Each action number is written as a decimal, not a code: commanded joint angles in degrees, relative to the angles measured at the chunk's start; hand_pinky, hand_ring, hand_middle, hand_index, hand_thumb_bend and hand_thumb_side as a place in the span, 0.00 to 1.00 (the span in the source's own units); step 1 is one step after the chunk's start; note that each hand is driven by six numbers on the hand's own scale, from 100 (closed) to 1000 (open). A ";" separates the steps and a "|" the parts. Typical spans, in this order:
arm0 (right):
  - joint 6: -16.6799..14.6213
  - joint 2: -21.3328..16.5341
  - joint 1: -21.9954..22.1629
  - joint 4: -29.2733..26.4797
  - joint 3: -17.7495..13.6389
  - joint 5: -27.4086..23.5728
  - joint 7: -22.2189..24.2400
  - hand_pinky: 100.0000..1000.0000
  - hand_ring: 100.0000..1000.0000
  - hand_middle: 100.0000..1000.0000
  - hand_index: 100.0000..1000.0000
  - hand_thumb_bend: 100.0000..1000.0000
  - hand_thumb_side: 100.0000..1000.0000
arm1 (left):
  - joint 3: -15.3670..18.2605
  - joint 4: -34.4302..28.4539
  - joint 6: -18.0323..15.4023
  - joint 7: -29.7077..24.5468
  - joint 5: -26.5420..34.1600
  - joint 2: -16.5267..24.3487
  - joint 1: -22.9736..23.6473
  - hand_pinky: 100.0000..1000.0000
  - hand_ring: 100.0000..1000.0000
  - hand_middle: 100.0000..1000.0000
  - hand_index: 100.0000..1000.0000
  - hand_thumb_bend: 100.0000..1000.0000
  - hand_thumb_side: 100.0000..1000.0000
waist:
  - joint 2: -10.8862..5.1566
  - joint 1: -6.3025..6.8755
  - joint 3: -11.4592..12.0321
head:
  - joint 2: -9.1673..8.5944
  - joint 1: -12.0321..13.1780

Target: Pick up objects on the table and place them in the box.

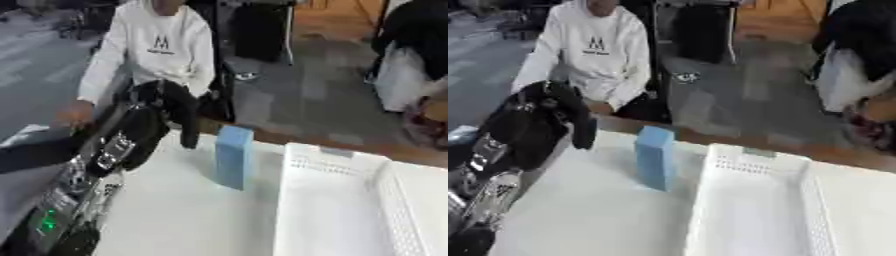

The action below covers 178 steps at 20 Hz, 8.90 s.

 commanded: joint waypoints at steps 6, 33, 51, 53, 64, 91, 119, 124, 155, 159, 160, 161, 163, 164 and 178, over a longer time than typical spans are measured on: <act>-2.32 -0.60 -0.10 -0.91 -0.37 -0.59 -1.96 0.09 0.44 0.38 0.44 0.00 0.79 | 0.93 -0.58 -0.18 -0.02 -0.44 1.07 -0.79 0.26 0.25 0.40 0.66 0.30 0.61 | -0.46 0.13 -0.33 | -0.86 0.80; -2.32 -1.58 -0.33 -0.91 -0.20 -3.44 1.88 0.10 0.44 0.38 0.45 0.00 0.80 | -3.67 28.80 -20.12 -4.39 -32.71 19.71 -15.68 0.62 0.71 0.80 0.93 0.71 0.69 | -0.99 1.27 -3.04 | -0.75 2.16; -2.32 -4.31 -0.80 -0.91 -0.33 -6.17 3.48 0.11 0.45 0.39 0.46 0.00 0.81 | -13.49 44.25 -29.11 -4.76 -54.62 20.73 -29.47 0.72 0.78 0.87 0.95 0.73 0.72 | -1.86 2.38 -4.56 | -1.79 1.74; -2.32 -4.59 -0.88 -0.91 -0.22 -6.46 3.74 0.11 0.45 0.39 0.46 0.00 0.81 | -13.60 47.35 -29.65 -4.90 -57.94 19.41 -31.03 0.73 0.79 0.87 0.95 0.74 0.72 | -1.93 2.42 -4.81 | -1.71 1.82; -2.32 -5.78 -1.66 -0.91 -0.17 -7.90 5.02 0.12 0.46 0.40 0.46 0.00 0.82 | -10.56 62.86 -31.87 -6.10 -73.42 12.83 -35.67 0.75 0.81 0.88 0.95 0.72 0.70 | -1.96 2.59 -5.81 | -1.73 2.41; -2.32 -7.02 -3.05 -0.91 -0.17 -11.63 8.01 0.13 0.46 0.40 0.47 0.00 0.82 | -5.19 75.89 -28.84 -12.57 -82.89 5.55 -39.99 0.74 0.81 0.88 0.95 0.72 0.70 | -1.88 2.66 -6.87 | -2.19 3.21; -2.32 -8.92 -6.45 -0.91 0.26 -18.07 13.93 0.13 0.46 0.40 0.48 0.00 0.84 | -2.16 79.01 -27.72 -17.51 -87.76 5.26 -39.82 0.78 0.85 0.91 0.95 0.72 0.64 | -0.59 3.64 -9.09 | -3.64 5.09; -2.32 -9.29 -7.07 -0.91 0.22 -19.34 14.85 0.13 0.46 0.40 0.48 0.00 0.84 | -1.78 79.02 -27.43 -17.15 -87.66 5.37 -39.83 0.77 0.84 0.91 0.95 0.72 0.63 | -0.35 3.83 -9.57 | -4.99 5.64; -2.32 -9.62 -6.73 -0.91 -0.09 -22.28 17.49 0.13 0.46 0.41 0.48 0.00 0.83 | -3.73 71.91 -33.57 16.79 -89.02 4.98 -42.71 0.00 0.00 0.00 0.30 0.00 0.78 | -1.04 3.80 -9.44 | -4.37 8.07; -2.32 -10.32 -7.16 -0.91 -0.06 -22.69 17.01 0.13 0.46 0.41 0.48 0.00 0.83 | -6.07 70.04 -37.53 20.08 -82.44 3.83 -43.01 0.00 0.00 0.00 0.30 0.00 0.78 | -1.21 3.97 -10.03 | -5.51 7.65; -2.32 -10.48 -7.25 -0.91 -0.07 -22.82 16.94 0.13 0.46 0.41 0.48 0.00 0.83 | -6.87 69.37 -37.84 20.54 -81.11 3.67 -42.96 0.00 0.00 0.00 0.30 0.00 0.78 | -1.24 4.02 -10.15 | -5.64 7.60; -2.32 -10.72 -7.43 -0.91 -0.04 -23.00 16.87 0.13 0.46 0.41 0.48 0.00 0.83 | -8.28 67.87 -38.01 21.08 -79.51 3.12 -42.96 0.00 0.00 0.00 0.30 0.00 0.78 | -1.27 4.12 -10.40 | -5.77 7.51; -2.32 -11.18 -7.76 -0.91 -0.06 -23.42 16.80 0.13 0.46 0.41 0.48 0.00 0.83 | -11.10 64.85 -38.13 21.26 -76.20 2.51 -42.84 0.00 0.00 0.00 0.31 0.00 0.79 | -1.33 4.29 -10.83 | -5.97 7.31; -2.32 -11.36 -7.87 -0.91 -0.10 -23.64 16.80 0.14 0.46 0.41 0.48 0.00 0.83 | -12.03 63.78 -38.15 20.93 -74.90 2.46 -42.76 0.00 0.00 0.00 0.31 0.00 0.80 | -1.36 4.35 -10.96 | -6.02 7.28; -2.32 -12.55 -8.78 -0.91 -0.24 -26.30 18.26 0.14 0.46 0.41 0.48 0.00 0.83 | -15.14 63.46 -38.17 -2.73 -70.88 1.15 -42.43 0.62 0.75 0.80 0.90 0.67 0.84 | -1.56 4.73 -11.91 | -6.86 6.58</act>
